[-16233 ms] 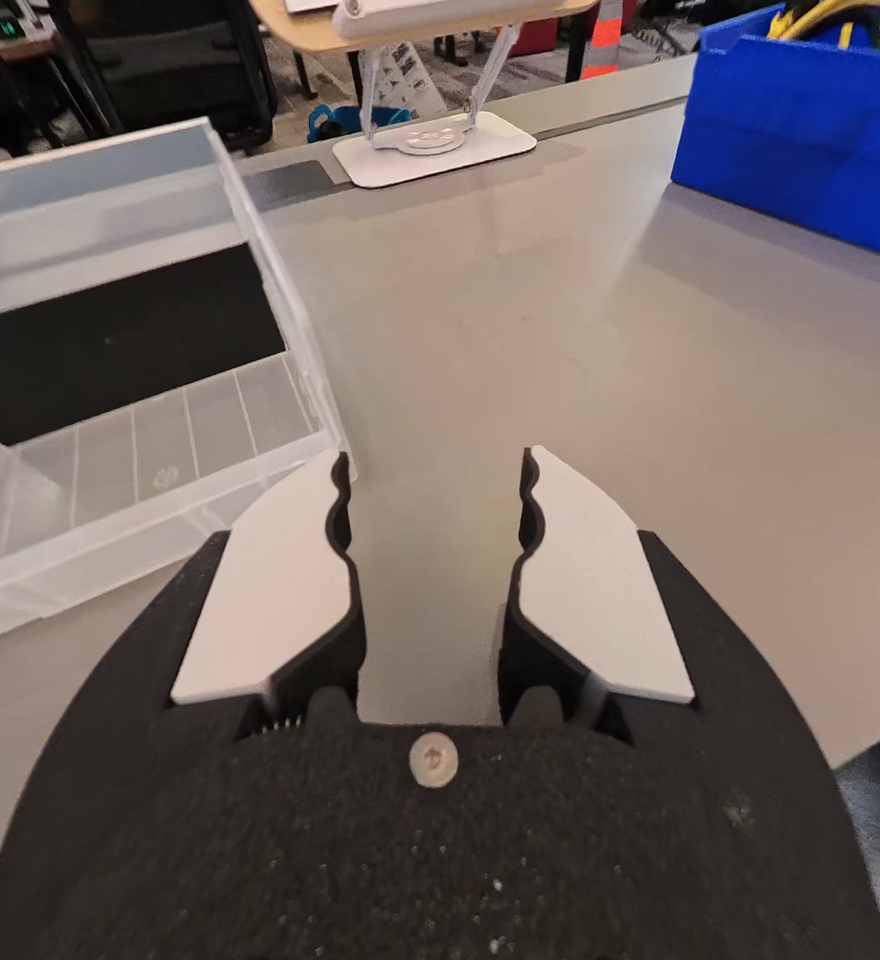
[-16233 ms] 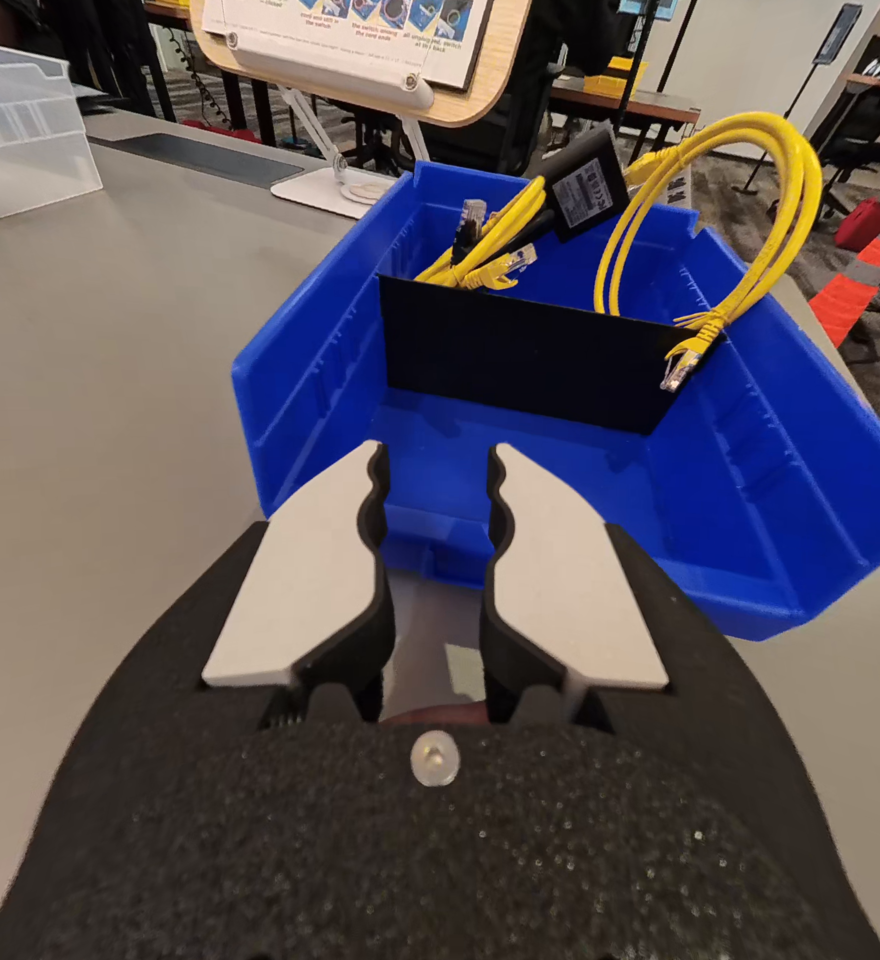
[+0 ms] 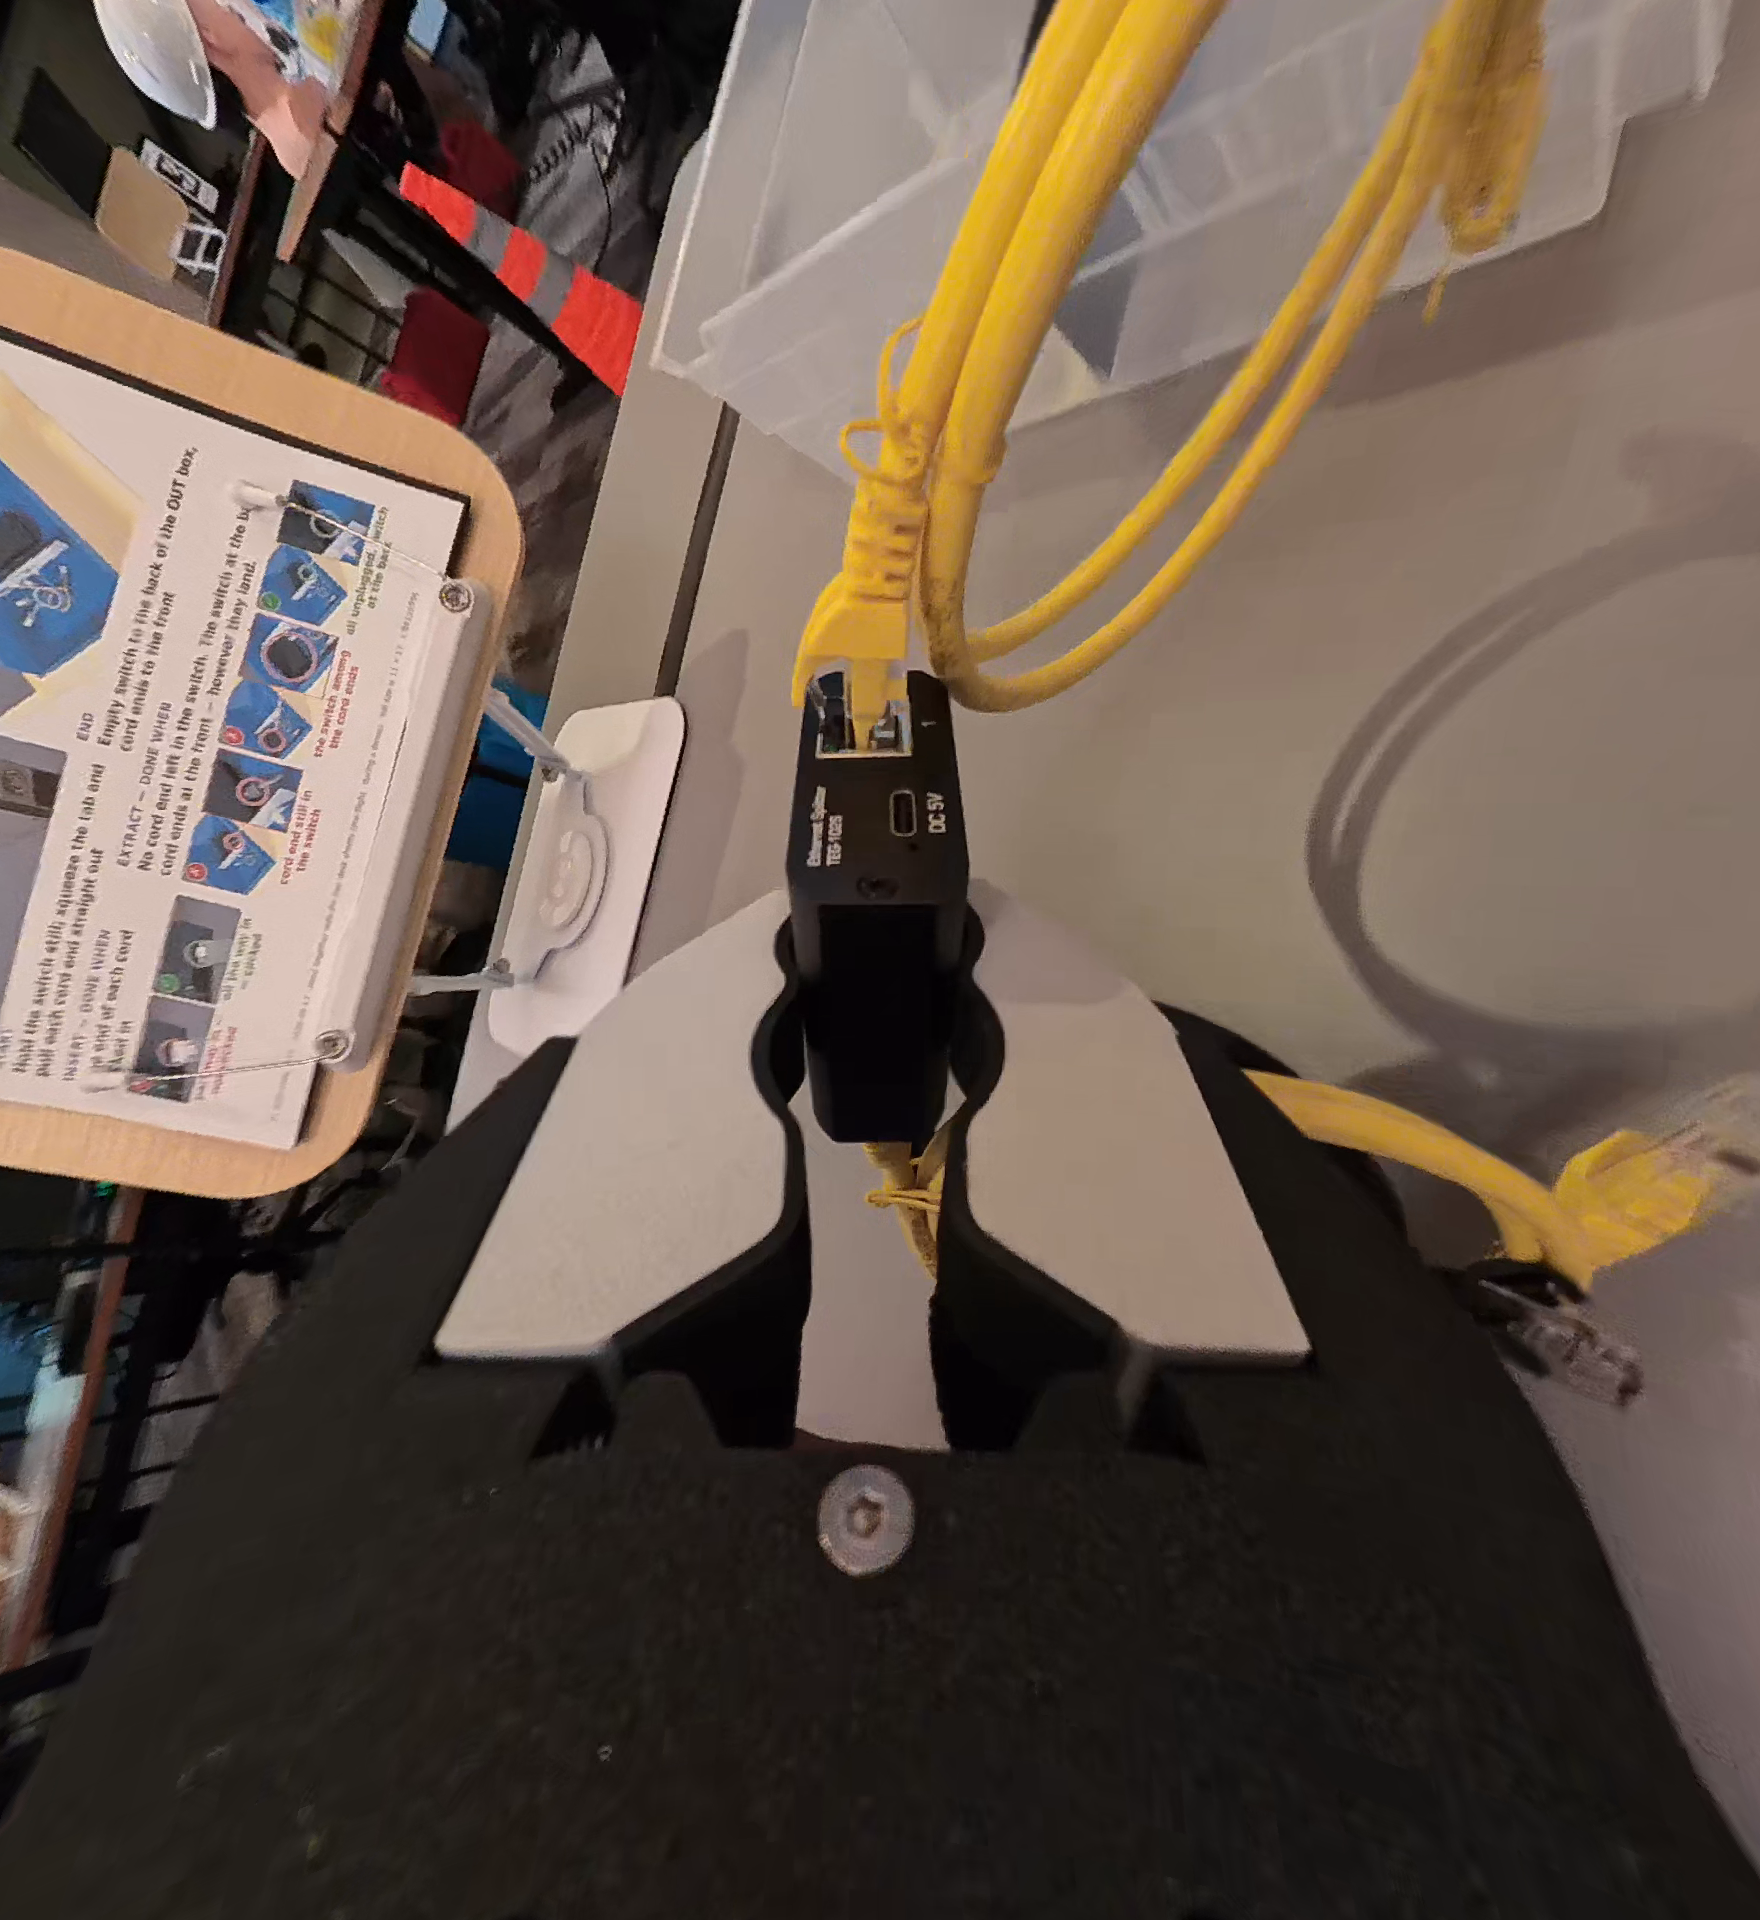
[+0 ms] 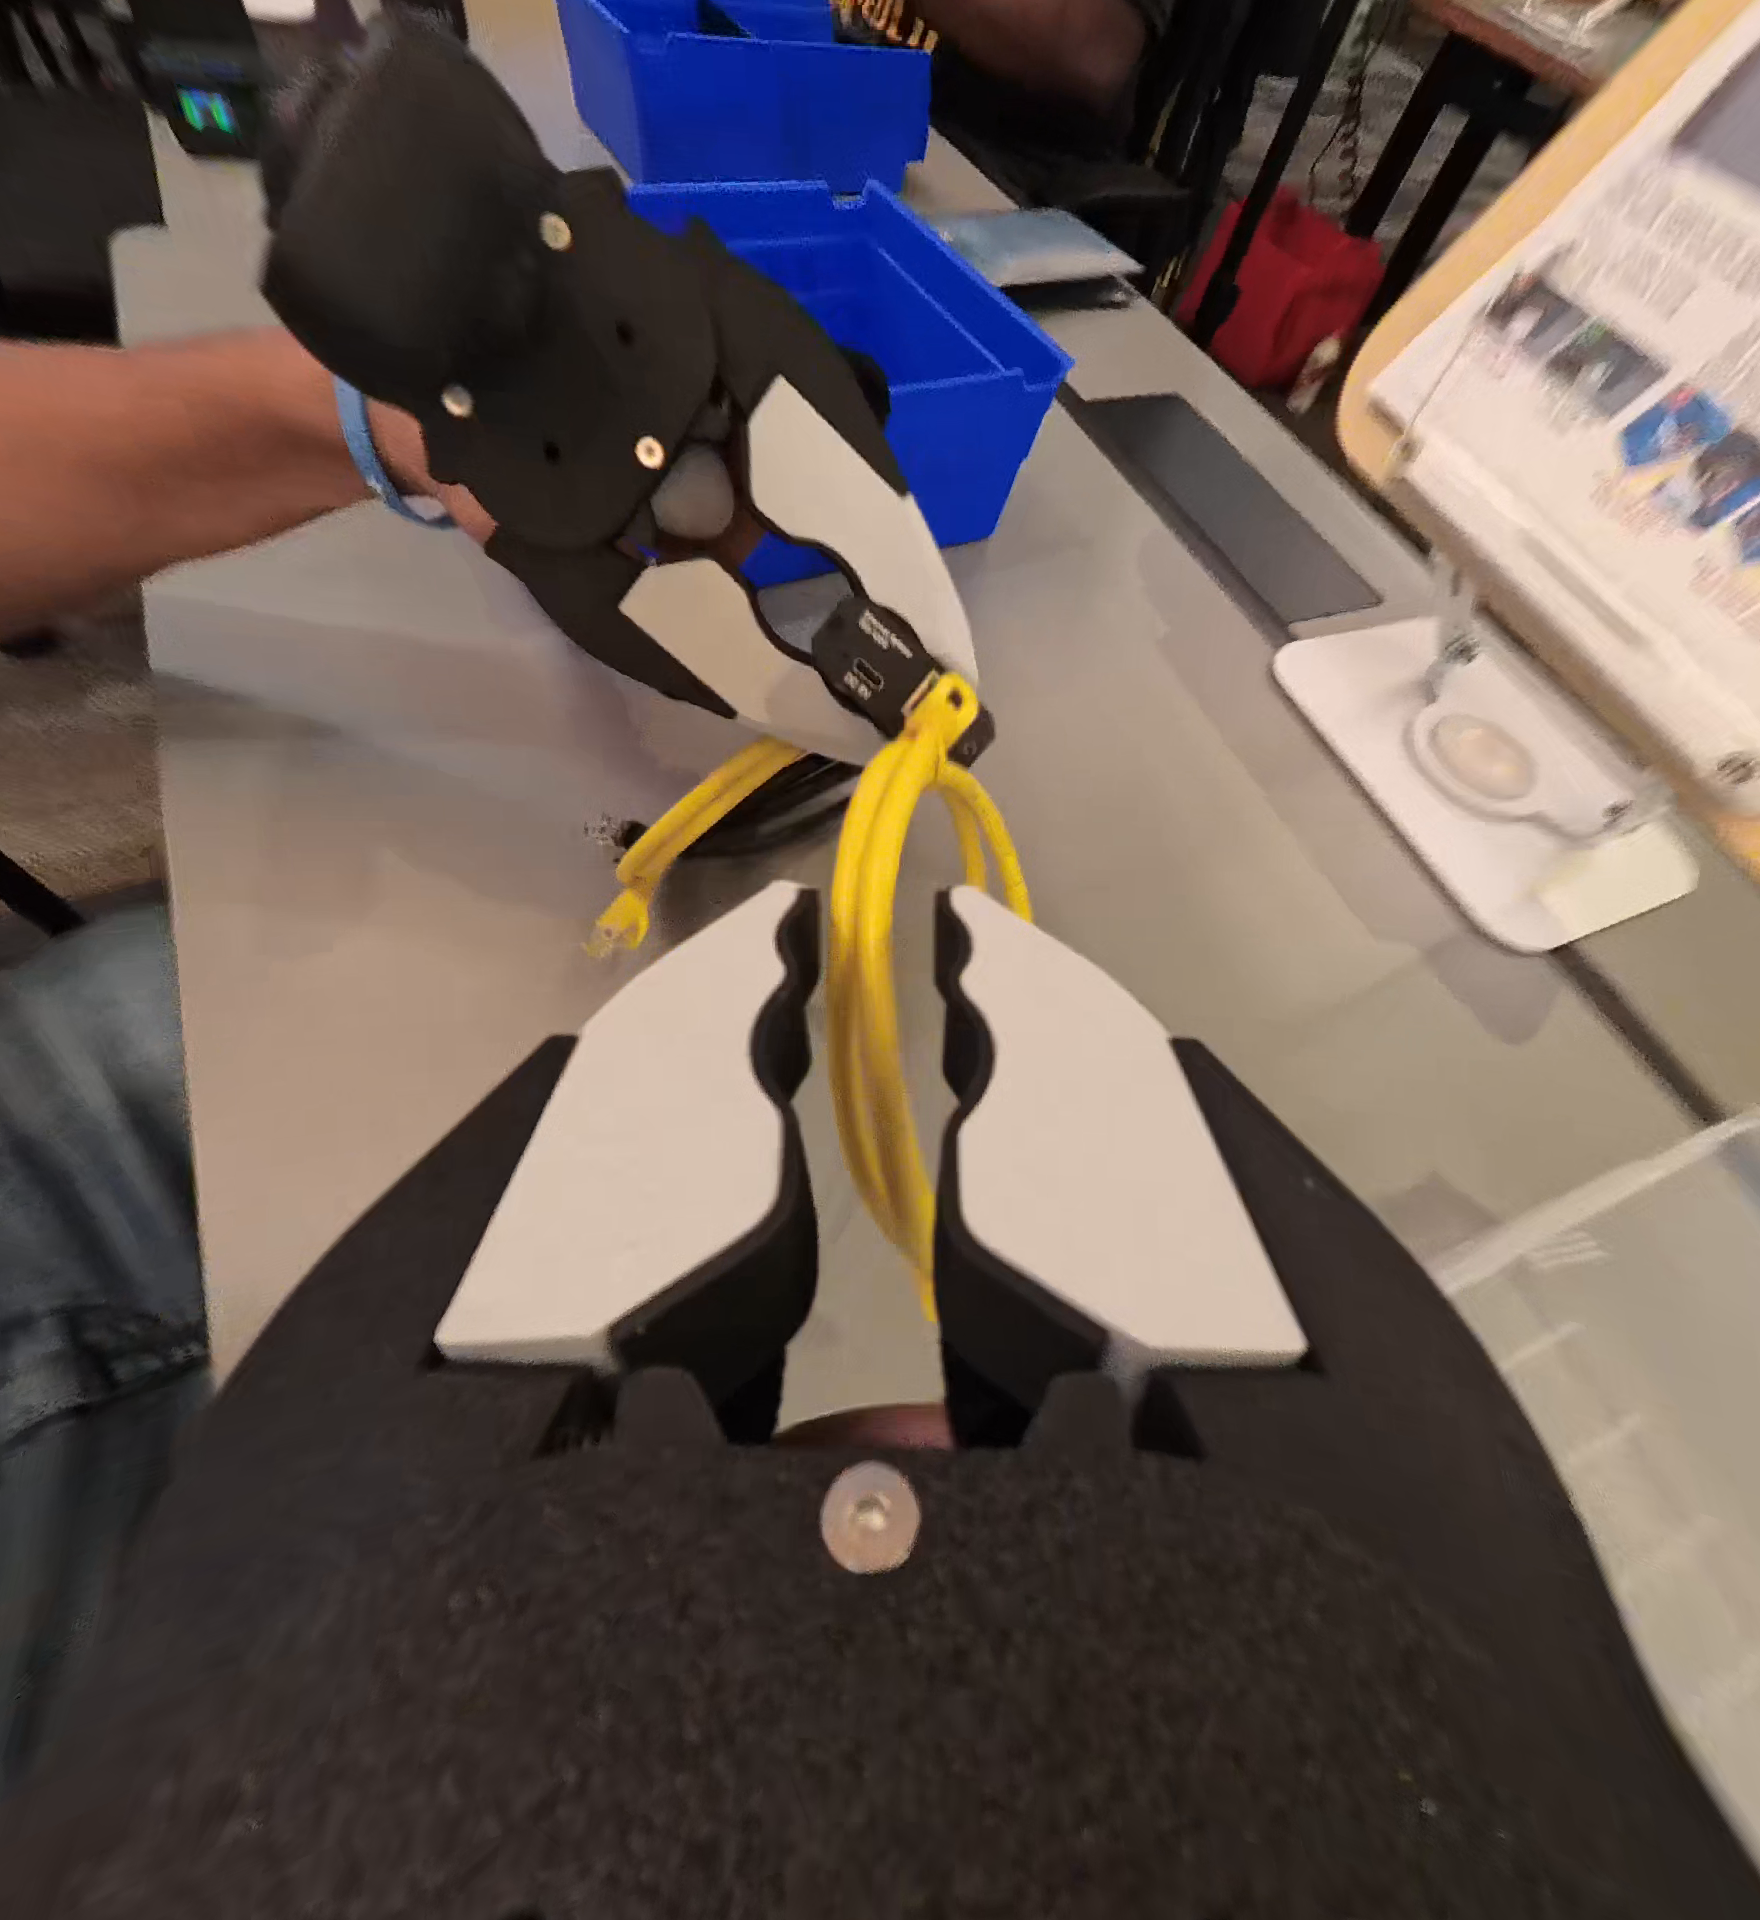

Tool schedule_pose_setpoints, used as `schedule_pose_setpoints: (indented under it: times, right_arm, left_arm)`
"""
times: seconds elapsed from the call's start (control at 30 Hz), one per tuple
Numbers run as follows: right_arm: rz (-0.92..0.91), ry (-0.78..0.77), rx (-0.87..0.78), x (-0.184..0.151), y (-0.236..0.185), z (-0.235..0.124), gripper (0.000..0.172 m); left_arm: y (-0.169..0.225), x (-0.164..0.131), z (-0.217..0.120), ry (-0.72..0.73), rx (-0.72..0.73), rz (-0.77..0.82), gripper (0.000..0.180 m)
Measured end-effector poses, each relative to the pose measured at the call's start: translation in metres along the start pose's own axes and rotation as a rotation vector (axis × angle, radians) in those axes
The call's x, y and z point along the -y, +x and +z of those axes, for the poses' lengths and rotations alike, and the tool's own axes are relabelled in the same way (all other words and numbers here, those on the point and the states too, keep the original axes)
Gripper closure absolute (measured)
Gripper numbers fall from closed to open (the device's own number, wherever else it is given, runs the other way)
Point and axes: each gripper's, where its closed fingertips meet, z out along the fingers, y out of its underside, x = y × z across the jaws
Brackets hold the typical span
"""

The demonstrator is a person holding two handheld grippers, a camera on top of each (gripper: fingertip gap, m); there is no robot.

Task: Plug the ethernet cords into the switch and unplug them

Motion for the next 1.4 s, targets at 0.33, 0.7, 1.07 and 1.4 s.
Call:
schedule_pose_setpoints:
  times: [0.33,0.7,1.07,1.4]
  right_arm:
    - [-0.37,-0.084,0.091,0.048,0.035,0.005,0.135]
    - [-0.36,0.278,0.384,0.052,-0.01,0.037,0.145]
    - [-0.312,0.297,0.406,0.037,-0.003,0.071,0.15]
    - [-0.384,0.279,0.381,0.034,-0.001,0.074,0.152]
  left_arm:
    - [0.01,0.012,-0.01,0.107,-0.062,-0.011,0.157]
    - [0.008,0.04,-0.031,0.402,-0.27,-0.248,0.157]
    - [0.01,0.029,-0.017,0.386,-0.275,-0.302,0.157]
    - [0.01,0.023,-0.016,0.37,-0.259,-0.31,0.157]
